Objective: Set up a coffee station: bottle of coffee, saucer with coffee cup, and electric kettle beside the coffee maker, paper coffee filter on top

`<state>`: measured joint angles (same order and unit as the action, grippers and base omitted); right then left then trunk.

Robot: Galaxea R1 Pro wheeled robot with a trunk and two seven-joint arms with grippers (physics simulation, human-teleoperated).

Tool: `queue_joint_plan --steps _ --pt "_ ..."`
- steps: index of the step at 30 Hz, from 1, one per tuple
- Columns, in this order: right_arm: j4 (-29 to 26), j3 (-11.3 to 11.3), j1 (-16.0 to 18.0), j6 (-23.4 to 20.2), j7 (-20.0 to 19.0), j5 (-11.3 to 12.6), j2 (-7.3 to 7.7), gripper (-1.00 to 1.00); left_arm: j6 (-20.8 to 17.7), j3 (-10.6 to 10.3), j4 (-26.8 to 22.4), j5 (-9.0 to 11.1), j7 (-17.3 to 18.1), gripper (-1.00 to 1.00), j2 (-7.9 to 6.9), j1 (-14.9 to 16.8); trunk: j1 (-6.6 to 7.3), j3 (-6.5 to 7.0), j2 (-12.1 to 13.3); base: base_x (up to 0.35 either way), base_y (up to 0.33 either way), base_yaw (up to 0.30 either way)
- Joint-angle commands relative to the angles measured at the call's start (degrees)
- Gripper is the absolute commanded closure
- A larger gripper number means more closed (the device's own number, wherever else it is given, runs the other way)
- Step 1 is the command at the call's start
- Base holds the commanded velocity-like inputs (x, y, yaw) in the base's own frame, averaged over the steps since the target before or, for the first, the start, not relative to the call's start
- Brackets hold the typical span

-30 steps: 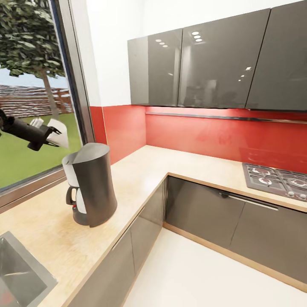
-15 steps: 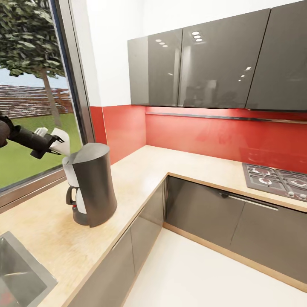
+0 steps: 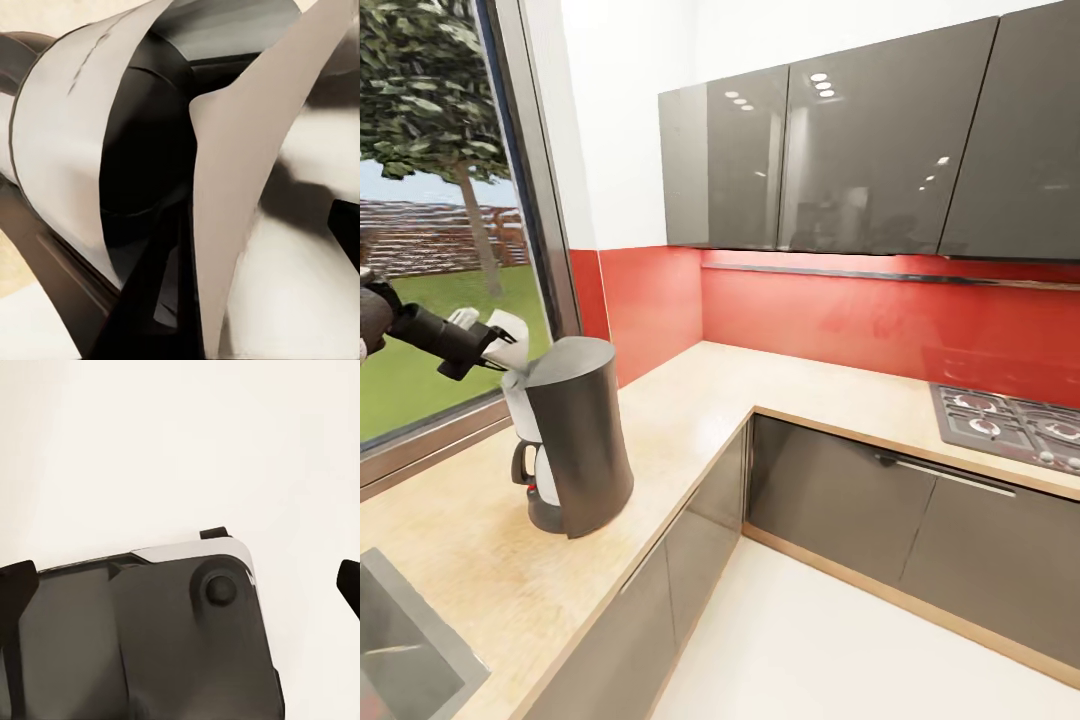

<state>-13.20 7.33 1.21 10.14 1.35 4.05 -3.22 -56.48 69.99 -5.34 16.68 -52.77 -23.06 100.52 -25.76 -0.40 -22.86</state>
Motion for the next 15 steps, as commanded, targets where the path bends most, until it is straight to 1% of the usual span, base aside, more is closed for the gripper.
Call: queue_joint_plan --steps 1,3,8,15 --pt "0.0 0.1 0.0 0.2 0.0 0.4 -0.03 -1.00 -0.1 -0.1 -0.1 0.6 -0.5 1.00 -0.02 -0.1 -0.02 -0.04 -0.1 0.000 0.000 0.000" --pt "0.1 0.1 0.0 0.2 0.0 0.4 -0.01 -1.00 -0.1 -0.1 -0.1 0.6 -0.5 1.00 -0.04 -0.2 -0.02 -0.04 -0.1 0.024 0.000 0.000" --pt "0.1 0.1 0.0 0.2 0.0 0.4 0.01 -1.00 -0.2 -0.2 -0.1 0.6 -0.5 1.00 -0.06 -0.3 -0.02 -0.04 -0.1 0.105 0.000 0.000" --pt "0.1 0.1 0.0 0.2 0.0 0.4 -0.01 -1.00 -0.3 -0.2 -0.1 0.6 -0.5 1.00 -0.06 -0.3 -0.02 -0.04 -0.1 0.013 0.000 0.000"
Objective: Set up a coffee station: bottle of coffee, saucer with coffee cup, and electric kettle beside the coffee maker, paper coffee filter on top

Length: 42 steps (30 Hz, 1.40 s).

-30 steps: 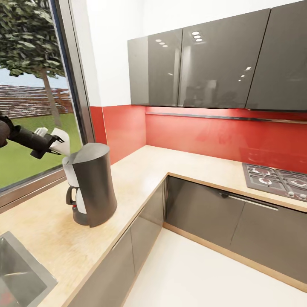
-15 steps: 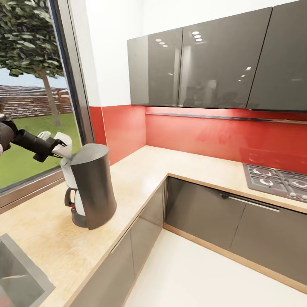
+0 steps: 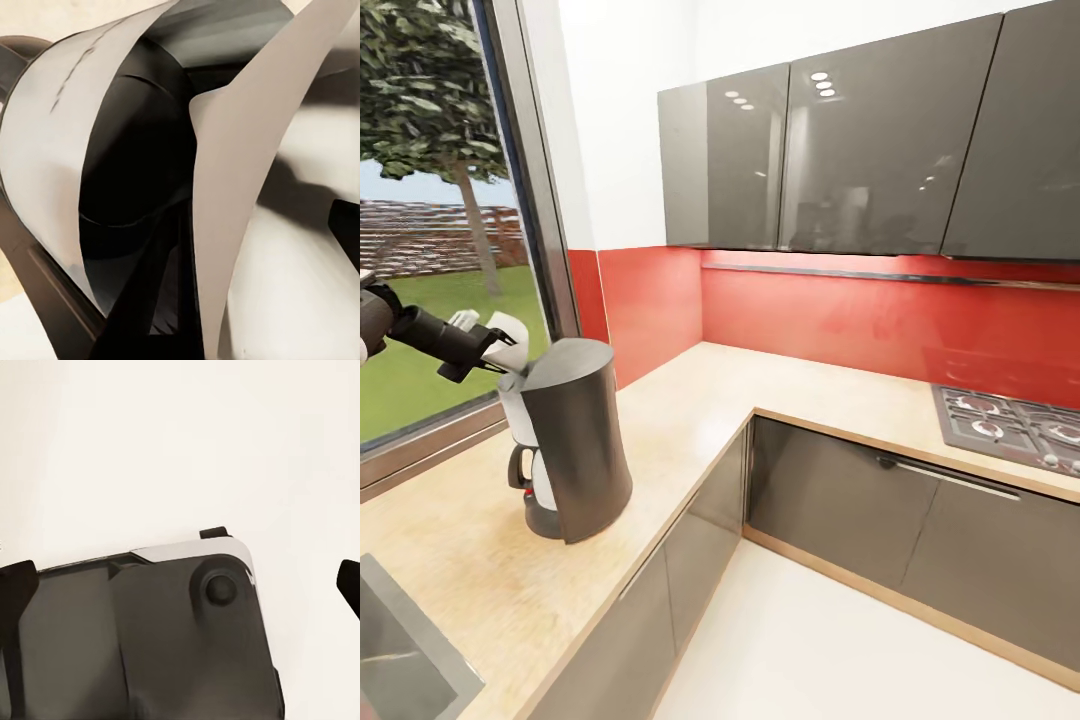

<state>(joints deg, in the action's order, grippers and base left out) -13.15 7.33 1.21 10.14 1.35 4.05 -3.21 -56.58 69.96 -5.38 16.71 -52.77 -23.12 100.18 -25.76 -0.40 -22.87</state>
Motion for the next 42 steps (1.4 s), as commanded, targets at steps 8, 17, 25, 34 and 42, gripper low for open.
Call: queue_joint_plan --steps 8,17,25,34,42 --pt "0.1 0.1 0.0 0.2 0.0 0.4 -0.01 -1.00 0.0 -0.1 -0.1 0.6 -0.5 1.00 0.00 0.0 -0.02 -0.04 -0.1 0.051 0.000 0.000" --pt "0.1 0.1 0.0 0.2 0.0 0.4 0.01 -1.00 0.1 -0.2 -0.1 0.1 -0.5 1.00 -0.07 -0.3 -0.02 -0.04 -0.1 0.003 0.000 0.000" --pt "0.1 0.1 0.0 0.2 0.0 0.4 0.04 -1.00 0.2 -0.3 -0.2 -0.1 -0.5 1.00 -0.09 -0.7 -0.02 -0.04 -0.1 0.000 0.000 0.000" --pt "0.1 0.1 0.0 0.2 0.0 0.4 0.04 -1.00 0.4 -0.6 -0.3 -0.2 -0.5 1.00 -0.09 -0.8 -0.02 -0.04 -0.1 0.000 0.000 0.000" --pt "0.1 0.1 0.0 0.3 0.0 0.4 0.04 -1.00 0.4 -5.8 -0.9 -0.1 -0.5 1.00 -0.07 -0.8 -0.02 -0.04 -0.1 0.000 0.000 0.000"
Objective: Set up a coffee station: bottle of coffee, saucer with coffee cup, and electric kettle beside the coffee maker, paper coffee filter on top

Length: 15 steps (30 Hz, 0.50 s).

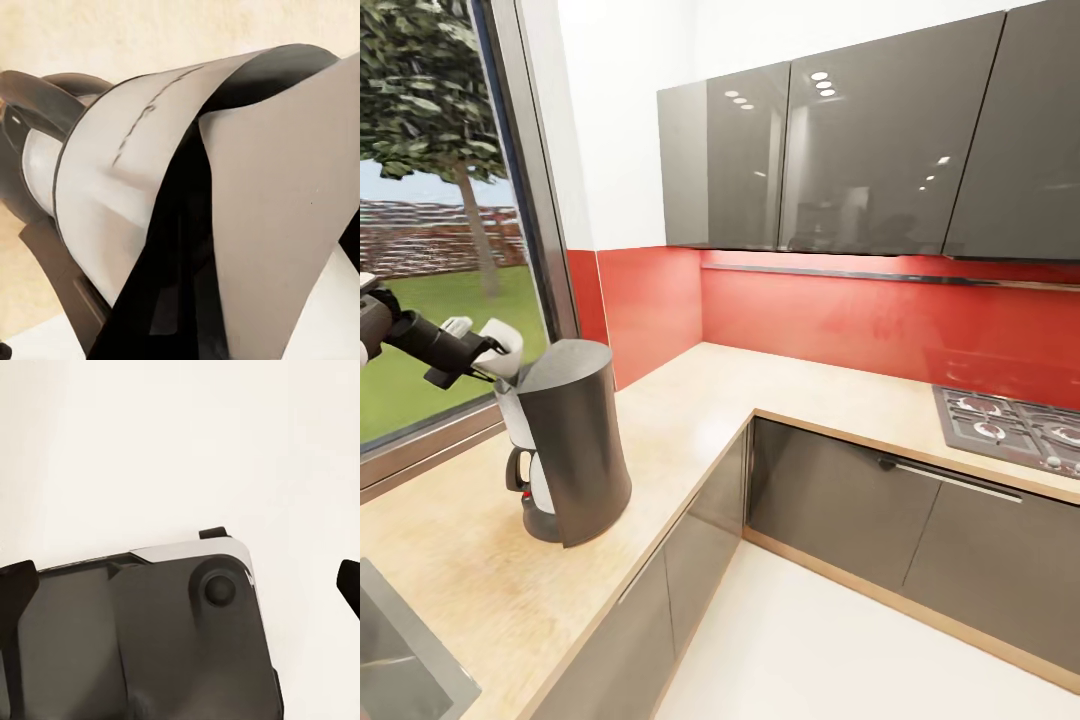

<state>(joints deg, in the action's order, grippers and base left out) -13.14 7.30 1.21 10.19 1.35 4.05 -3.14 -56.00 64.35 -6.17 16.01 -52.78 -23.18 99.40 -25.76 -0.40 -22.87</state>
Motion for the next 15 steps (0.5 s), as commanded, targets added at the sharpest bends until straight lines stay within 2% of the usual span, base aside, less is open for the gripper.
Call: queue_joint_plan --steps 1,5,9,15 --pt "0.0 0.1 0.0 0.3 0.0 0.4 -0.03 -1.00 -0.2 -0.4 -0.1 0.6 -0.5 1.00 0.01 0.0 -0.02 -0.04 -0.1 0.000 0.000 0.000" --pt "0.0 0.2 0.0 0.3 0.1 0.2 -0.28 -1.00 0.6 0.1 -0.2 1.2 -1.0 1.00 0.06 -0.3 -0.02 -0.04 -0.1 0.000 0.000 0.000" --pt "0.0 0.2 0.0 0.3 0.1 0.3 0.64 -1.00 0.6 0.2 -0.2 1.5 -0.1 1.00 0.07 -0.3 -0.02 -0.04 -0.1 0.000 0.000 0.000" --pt "0.0 0.2 0.0 0.3 0.1 0.3 0.75 -1.00 0.6 0.2 -0.2 1.6 0.1 1.00 0.07 -0.3 -0.02 -0.04 -0.1 0.000 0.000 0.000"
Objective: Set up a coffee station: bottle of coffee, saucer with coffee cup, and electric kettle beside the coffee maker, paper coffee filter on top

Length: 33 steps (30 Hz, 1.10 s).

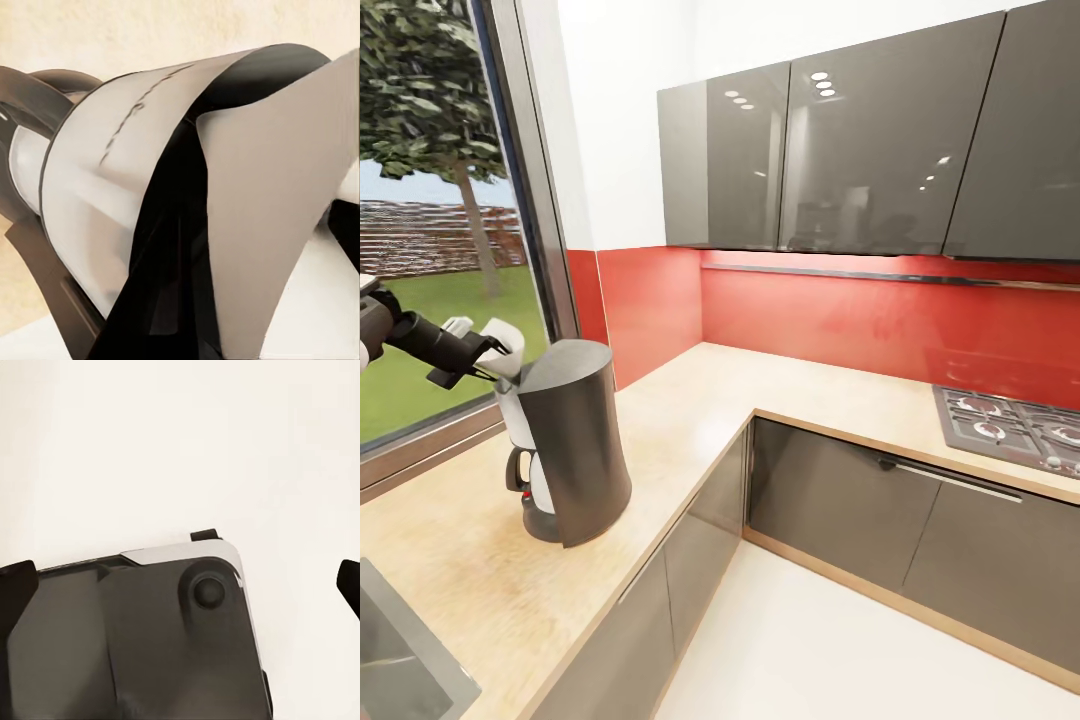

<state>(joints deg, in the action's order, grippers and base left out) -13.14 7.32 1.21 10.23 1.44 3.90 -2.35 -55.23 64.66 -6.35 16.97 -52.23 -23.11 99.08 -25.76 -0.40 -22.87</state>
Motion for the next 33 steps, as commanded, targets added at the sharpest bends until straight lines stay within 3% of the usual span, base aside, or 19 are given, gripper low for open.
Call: queue_joint_plan --steps 1,33 --pt "0.0 0.1 0.0 0.2 0.0 0.4 -0.03 -1.00 -0.1 -0.1 -0.1 0.6 -0.5 1.00 0.00 0.0 -0.02 -0.04 -0.1 0.000 0.000 0.000" --pt "0.0 0.1 0.0 0.2 0.0 0.4 -0.02 -1.00 -0.2 -0.2 0.0 0.6 -0.5 1.00 0.00 0.0 -0.02 -0.04 -0.1 0.013 -0.004 0.000"
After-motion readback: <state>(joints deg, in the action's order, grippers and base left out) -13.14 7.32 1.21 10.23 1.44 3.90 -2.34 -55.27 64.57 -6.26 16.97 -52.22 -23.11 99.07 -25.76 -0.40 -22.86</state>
